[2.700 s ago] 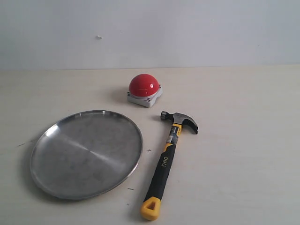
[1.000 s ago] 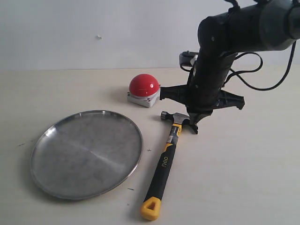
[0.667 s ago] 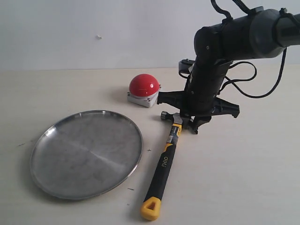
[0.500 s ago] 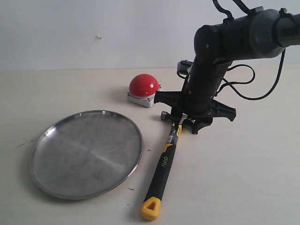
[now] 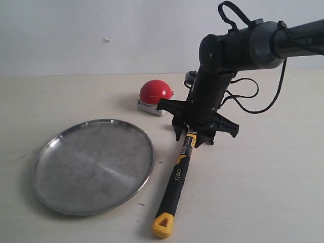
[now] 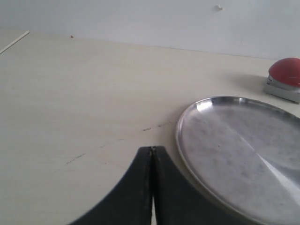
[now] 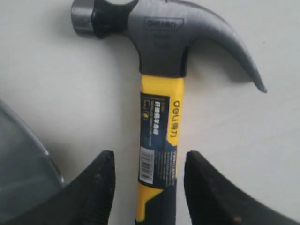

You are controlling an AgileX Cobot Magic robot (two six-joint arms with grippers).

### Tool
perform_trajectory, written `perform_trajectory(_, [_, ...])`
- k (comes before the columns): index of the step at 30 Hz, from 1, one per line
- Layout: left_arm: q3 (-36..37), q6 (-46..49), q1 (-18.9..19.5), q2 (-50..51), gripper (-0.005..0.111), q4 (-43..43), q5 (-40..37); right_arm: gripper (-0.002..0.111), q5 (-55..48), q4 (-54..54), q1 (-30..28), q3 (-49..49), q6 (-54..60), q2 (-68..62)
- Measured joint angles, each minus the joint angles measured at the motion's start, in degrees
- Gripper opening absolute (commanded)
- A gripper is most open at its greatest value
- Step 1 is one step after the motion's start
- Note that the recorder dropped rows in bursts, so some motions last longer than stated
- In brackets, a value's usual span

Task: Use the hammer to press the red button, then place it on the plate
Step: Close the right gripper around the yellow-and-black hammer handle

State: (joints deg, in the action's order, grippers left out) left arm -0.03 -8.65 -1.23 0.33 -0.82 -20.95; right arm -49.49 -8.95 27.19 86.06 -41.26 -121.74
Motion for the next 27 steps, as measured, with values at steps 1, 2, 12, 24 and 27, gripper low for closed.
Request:
perform_trajectory(1, [0.00, 0.00, 0.00, 0.00, 0.000, 0.00, 0.00, 0.044, 0.00, 0.74, 0.00, 0.72, -1.31, -0.54])
perform_trajectory(2, [0.00, 0.00, 0.00, 0.00, 0.000, 0.00, 0.00, 0.043, 0.11, 1.94, 0.00, 1.66, -2.48, -1.37])
perform_trajectory(12, [0.00, 0.00, -1.02, 0.00, 0.000, 0.00, 0.00, 0.041, -0.65, 4.35, 0.00, 6.00, -5.59, -6.59])
perform_trajectory(24, [0.00, 0.00, -1.09, 0.00, 0.000, 0.00, 0.00, 0.007, -0.53, 4.76, 0.00, 6.49, -5.61, -8.13])
perform_trajectory(27, [0.00, 0.00, -1.09, 0.00, 0.000, 0.00, 0.00, 0.000, -0.31, 4.66, 0.00, 6.49, -3.31, -8.13])
